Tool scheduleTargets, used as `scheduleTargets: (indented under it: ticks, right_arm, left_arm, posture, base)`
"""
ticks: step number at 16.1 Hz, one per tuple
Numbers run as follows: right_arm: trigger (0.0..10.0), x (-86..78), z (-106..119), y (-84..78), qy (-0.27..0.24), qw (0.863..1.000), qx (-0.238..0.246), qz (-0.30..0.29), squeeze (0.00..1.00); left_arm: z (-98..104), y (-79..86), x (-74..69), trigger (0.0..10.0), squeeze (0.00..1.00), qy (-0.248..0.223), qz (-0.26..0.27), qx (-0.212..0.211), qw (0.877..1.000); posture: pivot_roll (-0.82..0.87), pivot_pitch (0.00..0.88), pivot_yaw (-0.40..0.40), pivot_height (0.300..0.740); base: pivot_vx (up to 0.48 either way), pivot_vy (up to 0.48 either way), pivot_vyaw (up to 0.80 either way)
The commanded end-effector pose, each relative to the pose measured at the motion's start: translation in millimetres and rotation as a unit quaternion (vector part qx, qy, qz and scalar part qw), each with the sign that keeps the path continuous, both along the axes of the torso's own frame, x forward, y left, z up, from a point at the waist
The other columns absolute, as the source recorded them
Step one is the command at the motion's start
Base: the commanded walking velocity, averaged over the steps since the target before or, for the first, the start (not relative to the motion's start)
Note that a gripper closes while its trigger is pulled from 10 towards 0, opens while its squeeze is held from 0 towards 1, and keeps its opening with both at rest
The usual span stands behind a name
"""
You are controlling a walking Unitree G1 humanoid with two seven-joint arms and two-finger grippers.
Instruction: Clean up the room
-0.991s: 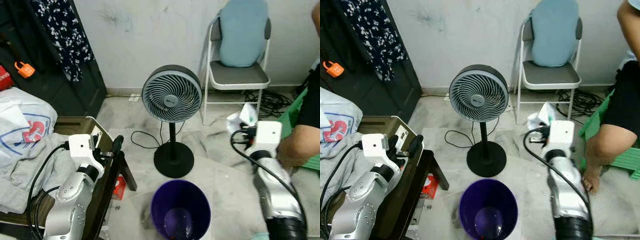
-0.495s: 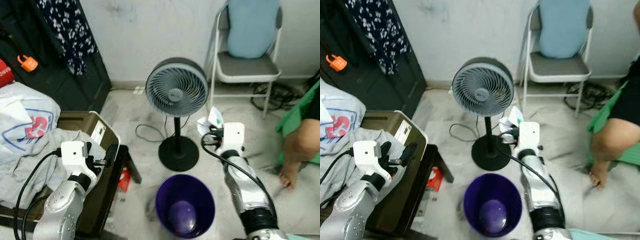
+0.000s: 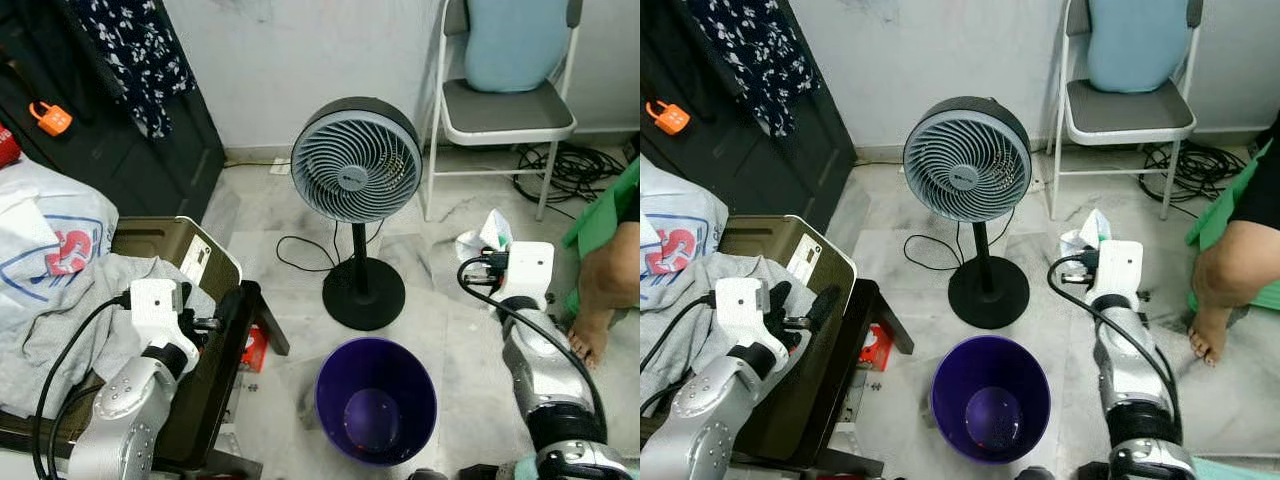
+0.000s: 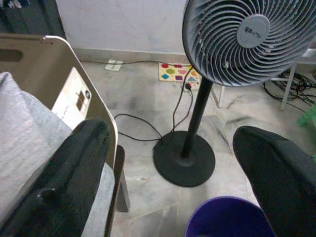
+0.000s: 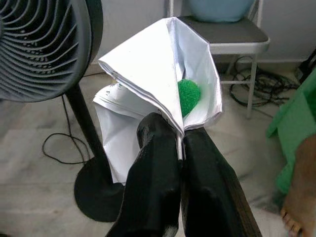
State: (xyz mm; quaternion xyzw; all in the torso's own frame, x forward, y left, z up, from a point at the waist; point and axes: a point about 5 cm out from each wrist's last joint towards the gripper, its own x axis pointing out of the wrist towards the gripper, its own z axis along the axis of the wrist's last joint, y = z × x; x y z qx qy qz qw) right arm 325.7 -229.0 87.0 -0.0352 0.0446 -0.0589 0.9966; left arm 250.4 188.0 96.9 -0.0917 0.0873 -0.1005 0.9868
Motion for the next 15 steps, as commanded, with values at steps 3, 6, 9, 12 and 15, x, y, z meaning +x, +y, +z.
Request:
scheduleTargets:
  ticks: [3,6,9,12,15]
  right_arm:
    - [10.0,1.8,-4,39.4,-0.007,0.998,0.032,0.055,0.00]
    - [10.0,-6.5,-18,83.6,0.007,0.994,0.053,0.100,0.00]
    - [10.0,-5.8,-17,92.1,0.004,0.993,0.050,0.109,0.00]
    - [10.0,1.7,-10,80.8,-0.002,0.995,0.048,0.090,0.00]
    - [10.0,6.6,-6,91.1,-0.005,0.993,0.050,0.103,0.00]
  left_arm:
    - [1,5.9,-1.5,10.0,0.00,0.006,0.004,0.007,1.000]
    - [1,4.0,-1.8,10.0,0.00,0.007,0.000,0.008,1.000]
    - [2,3.6,-0.7,10.0,0.00,0.006,-0.003,0.007,1.000]
    - [2,1.6,1.7,10.0,0.00,0.006,-0.006,0.005,1.000]
    - [1,-1.8,3.6,10.0,0.00,0.005,-0.007,0.001,1.000]
  posture:
    - [-0.16,0.174,0.166,0.740]
    - [-0.15,0.177,0.171,0.740]
    - [-0.15,0.175,0.174,0.740]
    - [-0.16,0.169,0.166,0.740]
    - [-0.16,0.162,0.158,0.740]
  base:
    - [0.000,0.000,0.00]
    - [0.000,0.000,0.00]
    - [0.000,0.000,0.00]
    - [0.000,0.000,0.00]
    - [0.000,0.000,0.00]
